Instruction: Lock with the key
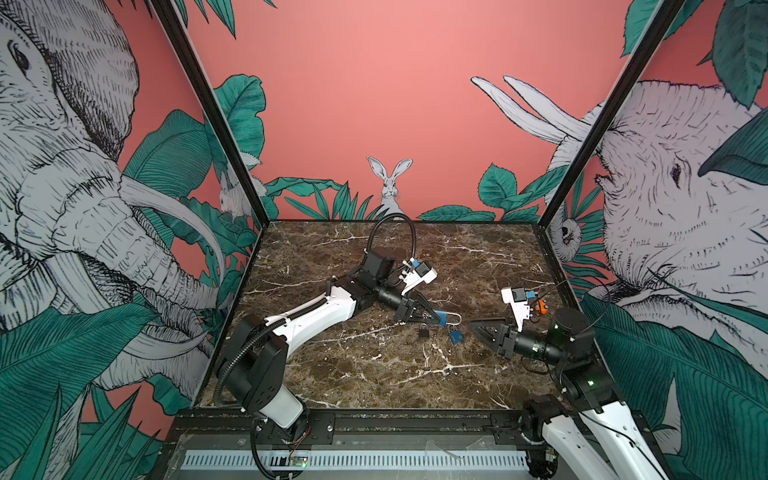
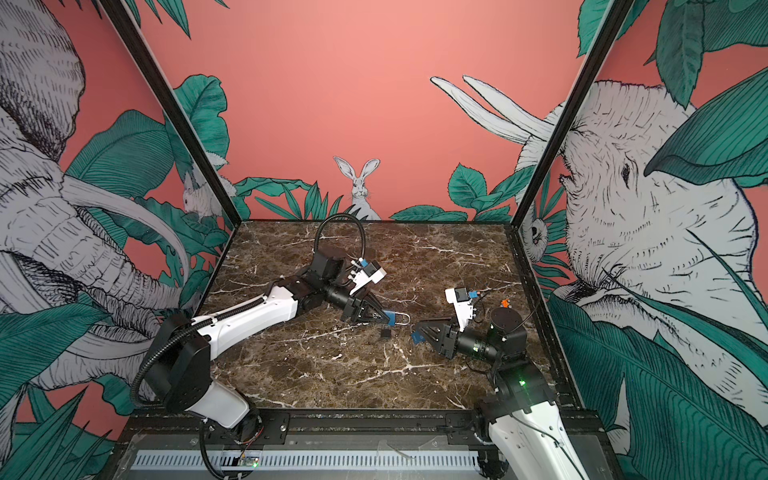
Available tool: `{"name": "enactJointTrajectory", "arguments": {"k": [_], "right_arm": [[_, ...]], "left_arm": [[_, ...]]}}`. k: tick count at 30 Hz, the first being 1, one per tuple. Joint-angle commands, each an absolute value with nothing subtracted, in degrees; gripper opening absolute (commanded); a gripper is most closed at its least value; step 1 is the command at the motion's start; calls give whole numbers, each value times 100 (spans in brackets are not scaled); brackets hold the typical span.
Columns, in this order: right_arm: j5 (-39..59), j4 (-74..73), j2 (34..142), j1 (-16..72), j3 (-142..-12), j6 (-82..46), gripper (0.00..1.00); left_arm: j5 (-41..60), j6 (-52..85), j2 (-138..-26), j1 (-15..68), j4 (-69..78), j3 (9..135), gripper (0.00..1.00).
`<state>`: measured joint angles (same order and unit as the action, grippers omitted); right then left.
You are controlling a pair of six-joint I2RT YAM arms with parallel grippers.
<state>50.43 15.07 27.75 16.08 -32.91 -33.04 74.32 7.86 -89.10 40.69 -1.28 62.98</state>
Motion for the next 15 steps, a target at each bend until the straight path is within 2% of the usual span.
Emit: {"name": "enactJointTrajectory", "arguments": {"k": [1, 9, 12, 15], "right_arm": [[5079, 1261, 2688, 1591, -3313, -3266, 27], [4418, 1594, 2463, 1590, -3268, -3033, 24], [3919, 1591, 2274, 1590, -3167, -2936, 30], [3449, 1790, 2030, 1586, -3166, -2803, 32]], "left_arm": [[7523, 992, -8858, 4058, 334, 6395, 0], [7507, 982, -8833, 4056, 338, 6362, 0], [7443, 950, -8816, 4062, 325, 6329, 0], [7488, 989, -8891, 4058, 246, 6392, 0]]}}
